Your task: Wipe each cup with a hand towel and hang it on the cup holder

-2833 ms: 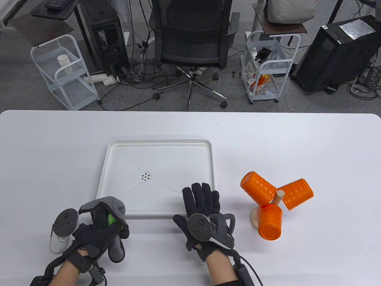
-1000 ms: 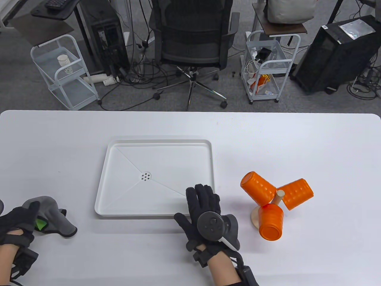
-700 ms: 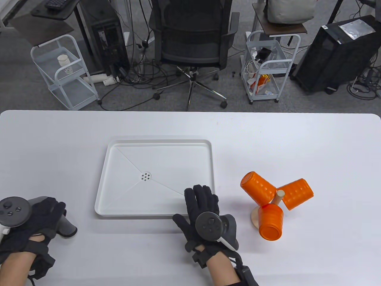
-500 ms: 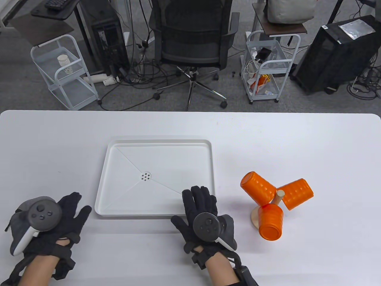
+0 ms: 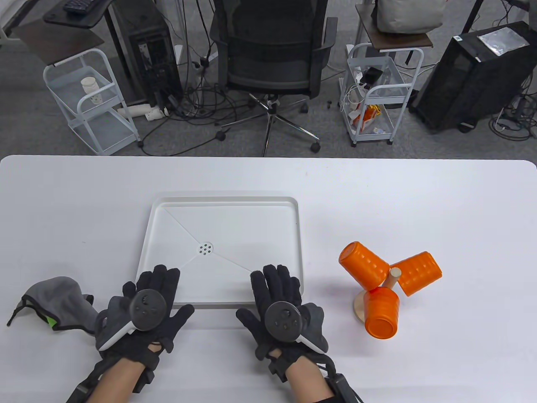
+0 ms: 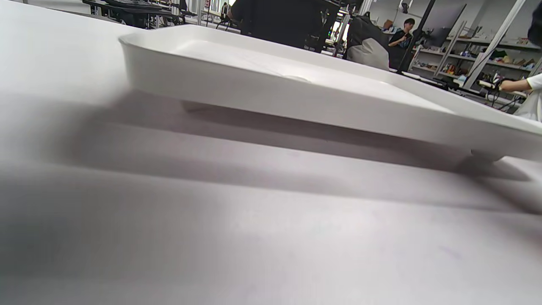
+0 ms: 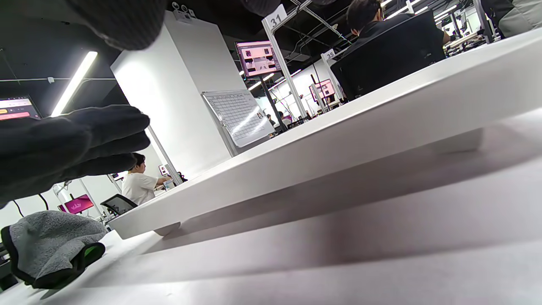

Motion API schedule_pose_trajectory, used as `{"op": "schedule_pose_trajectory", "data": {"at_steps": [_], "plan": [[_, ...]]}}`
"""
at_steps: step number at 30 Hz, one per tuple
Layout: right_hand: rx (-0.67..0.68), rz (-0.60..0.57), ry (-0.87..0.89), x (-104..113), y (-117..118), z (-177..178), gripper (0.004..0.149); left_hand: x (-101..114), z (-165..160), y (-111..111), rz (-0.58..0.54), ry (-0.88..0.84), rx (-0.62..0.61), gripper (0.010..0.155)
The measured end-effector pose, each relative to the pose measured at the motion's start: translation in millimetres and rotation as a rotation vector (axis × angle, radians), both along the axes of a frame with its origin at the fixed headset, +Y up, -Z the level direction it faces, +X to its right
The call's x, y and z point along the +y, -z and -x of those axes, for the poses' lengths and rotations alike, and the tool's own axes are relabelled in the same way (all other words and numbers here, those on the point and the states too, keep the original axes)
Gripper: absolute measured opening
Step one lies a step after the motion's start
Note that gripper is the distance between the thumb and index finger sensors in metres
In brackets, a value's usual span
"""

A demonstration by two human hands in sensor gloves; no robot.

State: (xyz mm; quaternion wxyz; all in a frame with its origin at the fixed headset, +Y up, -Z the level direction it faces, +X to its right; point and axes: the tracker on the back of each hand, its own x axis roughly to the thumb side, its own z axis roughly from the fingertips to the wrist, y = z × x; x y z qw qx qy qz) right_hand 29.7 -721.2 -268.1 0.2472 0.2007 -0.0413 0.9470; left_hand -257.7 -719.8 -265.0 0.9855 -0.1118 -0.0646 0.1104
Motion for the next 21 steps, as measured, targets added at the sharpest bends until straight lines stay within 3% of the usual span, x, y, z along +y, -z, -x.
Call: {"op": "schedule_pose_trajectory", "data": {"at_steps": [7,21], "plan": [[0.008,0.015,-0.026,-4,1,5,0.083,-17,-15,8,0.035,0.110,0.017,0.089],[0.010,0.030,-0.053,-7,1,8,0.083,-26,-16,10,0.085,0.085,0.018,0.089]]}}
